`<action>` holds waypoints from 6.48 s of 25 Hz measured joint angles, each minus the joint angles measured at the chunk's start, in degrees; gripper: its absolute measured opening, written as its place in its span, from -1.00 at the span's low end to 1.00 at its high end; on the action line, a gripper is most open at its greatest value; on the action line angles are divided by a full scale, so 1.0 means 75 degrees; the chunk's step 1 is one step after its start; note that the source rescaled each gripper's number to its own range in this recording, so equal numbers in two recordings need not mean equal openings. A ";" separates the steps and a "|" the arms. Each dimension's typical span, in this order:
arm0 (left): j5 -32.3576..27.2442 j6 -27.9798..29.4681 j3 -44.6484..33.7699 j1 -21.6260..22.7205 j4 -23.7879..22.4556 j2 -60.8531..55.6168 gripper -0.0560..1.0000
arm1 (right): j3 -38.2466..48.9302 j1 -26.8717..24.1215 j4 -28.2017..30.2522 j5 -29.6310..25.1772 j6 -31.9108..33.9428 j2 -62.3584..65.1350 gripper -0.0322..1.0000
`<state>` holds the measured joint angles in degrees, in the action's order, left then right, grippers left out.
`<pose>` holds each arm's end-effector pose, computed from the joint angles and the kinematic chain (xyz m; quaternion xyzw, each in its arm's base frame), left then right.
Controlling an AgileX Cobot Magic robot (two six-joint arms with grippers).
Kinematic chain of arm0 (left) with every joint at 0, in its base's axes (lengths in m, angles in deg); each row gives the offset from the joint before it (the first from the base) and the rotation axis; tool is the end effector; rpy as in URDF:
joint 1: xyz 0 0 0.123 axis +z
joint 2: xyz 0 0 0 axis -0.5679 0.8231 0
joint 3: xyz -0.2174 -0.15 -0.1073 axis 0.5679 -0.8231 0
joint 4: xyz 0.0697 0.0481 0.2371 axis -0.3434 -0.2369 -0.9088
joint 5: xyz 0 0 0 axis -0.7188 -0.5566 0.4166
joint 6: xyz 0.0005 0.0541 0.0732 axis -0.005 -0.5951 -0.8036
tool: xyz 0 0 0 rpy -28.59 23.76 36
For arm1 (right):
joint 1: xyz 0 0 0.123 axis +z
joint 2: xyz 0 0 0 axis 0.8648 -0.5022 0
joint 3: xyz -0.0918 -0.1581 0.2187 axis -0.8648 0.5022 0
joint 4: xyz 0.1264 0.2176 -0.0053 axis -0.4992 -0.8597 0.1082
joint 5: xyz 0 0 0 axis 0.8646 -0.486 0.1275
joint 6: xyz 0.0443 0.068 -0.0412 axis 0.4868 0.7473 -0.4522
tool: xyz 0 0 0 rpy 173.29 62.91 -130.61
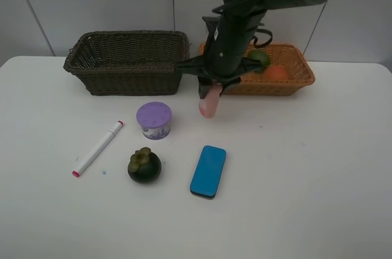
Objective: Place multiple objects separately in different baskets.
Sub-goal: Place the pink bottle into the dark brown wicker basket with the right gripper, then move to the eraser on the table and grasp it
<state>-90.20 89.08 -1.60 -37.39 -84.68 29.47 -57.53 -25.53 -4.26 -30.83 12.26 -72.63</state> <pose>-0.0068 -0.0031 0.2779 0.0151 0.8511 -0.0382 0.5234 0.3510 0.2349 0.2051 -0.1033 0.9833 0.0513 0.1405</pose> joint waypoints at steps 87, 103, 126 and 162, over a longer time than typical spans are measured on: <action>0.0000 0.0000 0.0000 0.0000 0.0000 0.0000 1.00 | -0.3881 0.0125 0.0129 0.3770 -0.1354 -0.3138 1.00; 0.0000 0.0000 0.0000 0.0000 0.0000 0.0000 1.00 | -0.3881 0.0180 0.0543 -0.1122 -0.2336 -0.1596 1.00; 0.0000 0.0000 0.0000 0.0000 0.0000 0.0000 1.00 | -0.0757 0.0455 -0.0059 -0.2420 0.2393 0.0249 1.00; 0.0000 0.0000 0.0000 0.0000 0.0000 0.0000 1.00 | 0.2775 0.1063 -0.0993 0.0903 0.2599 0.0516 1.00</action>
<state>-90.20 89.08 -1.60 -37.39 -84.68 29.47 -36.72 -17.56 -11.71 -24.05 31.75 -68.76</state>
